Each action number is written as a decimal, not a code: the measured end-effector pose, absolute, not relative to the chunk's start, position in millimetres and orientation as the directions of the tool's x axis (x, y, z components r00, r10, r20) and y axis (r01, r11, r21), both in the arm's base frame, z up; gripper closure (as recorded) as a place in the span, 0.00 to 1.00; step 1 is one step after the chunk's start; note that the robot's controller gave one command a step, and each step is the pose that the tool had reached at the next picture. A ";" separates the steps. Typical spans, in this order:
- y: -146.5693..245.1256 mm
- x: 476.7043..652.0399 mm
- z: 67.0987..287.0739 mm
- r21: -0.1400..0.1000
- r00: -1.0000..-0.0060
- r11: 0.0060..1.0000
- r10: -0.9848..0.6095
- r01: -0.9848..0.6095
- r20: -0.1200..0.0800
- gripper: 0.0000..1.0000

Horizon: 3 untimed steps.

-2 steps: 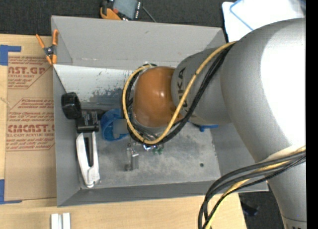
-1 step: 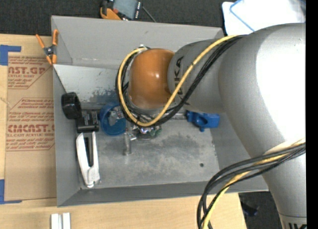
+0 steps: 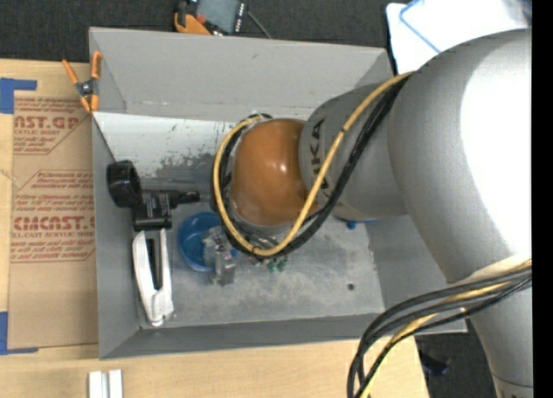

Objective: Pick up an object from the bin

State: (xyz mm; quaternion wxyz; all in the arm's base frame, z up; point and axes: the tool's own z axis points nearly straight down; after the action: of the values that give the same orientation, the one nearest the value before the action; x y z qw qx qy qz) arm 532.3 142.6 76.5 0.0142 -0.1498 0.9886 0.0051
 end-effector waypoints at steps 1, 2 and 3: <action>142.6 532.3 76.5 0.006 -0.955 0.955 -0.296 -0.296 -0.030 1.00; 164.1 558.2 81.0 0.001 -0.879 0.880 -0.475 -0.476 -0.035 0.00; 163.5 557.7 80.7 0.001 -0.880 0.881 -0.474 -0.474 -0.033 1.00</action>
Offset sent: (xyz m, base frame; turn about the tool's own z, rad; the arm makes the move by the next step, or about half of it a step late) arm 0.0253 0.0201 0.0043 -0.1937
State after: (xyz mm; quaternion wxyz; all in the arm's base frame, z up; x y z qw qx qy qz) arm 557.7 163.5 80.7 0.0157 -0.2443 0.9696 0.0047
